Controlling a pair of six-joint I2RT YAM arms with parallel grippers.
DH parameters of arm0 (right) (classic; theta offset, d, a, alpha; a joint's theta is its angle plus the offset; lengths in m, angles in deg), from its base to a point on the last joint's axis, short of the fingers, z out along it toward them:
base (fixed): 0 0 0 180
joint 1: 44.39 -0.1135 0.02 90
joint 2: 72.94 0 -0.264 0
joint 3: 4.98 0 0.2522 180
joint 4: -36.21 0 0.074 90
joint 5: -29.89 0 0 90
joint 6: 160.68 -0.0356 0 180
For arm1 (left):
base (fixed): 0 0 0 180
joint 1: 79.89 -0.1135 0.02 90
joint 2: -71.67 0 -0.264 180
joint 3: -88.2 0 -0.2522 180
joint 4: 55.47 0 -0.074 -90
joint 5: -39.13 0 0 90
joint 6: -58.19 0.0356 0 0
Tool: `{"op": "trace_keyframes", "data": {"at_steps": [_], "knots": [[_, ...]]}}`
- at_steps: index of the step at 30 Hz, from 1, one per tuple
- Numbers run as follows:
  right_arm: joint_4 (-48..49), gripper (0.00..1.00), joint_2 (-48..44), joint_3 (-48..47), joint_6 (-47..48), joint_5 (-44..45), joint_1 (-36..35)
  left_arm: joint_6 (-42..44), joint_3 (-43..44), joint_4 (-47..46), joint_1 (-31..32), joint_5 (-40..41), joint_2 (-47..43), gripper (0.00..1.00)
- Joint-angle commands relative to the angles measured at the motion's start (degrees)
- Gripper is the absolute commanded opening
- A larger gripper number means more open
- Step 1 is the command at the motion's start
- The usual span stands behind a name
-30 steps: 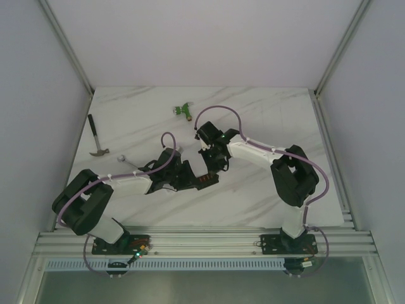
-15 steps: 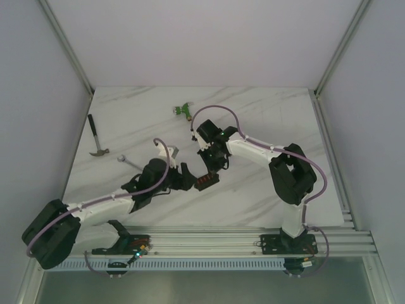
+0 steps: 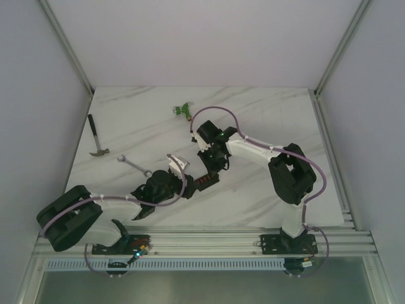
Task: Snap on the fuse box
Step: Install the fuse at the fuse box base.
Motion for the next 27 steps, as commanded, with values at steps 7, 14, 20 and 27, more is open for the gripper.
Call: {"op": "trace_keyframes", "data": {"at_steps": [7, 14, 20, 27], "knots": [[-0.8, 0.23, 0.2, 1.9, 1.0, 0.1, 0.1, 14.2, -4.2, -23.0, 3.2, 0.9, 11.2, 0.59], [-0.9, 0.35, -2.1, 1.7, 0.3, 0.3, 0.1, 16.4, -4.4, -31.1, 3.2, -3.1, 15.9, 0.53], [-0.9, 0.4, -2.6, 1.2, -0.3, 0.5, 0.1, 18.3, -4.1, -31.8, 3.3, -5.5, 16.3, 0.56], [-0.9, 0.45, -1.8, 0.2, -0.9, 1.3, 0.1, 16.0, -3.9, -32.9, 3.3, -7.3, 16.5, 0.65]]}}
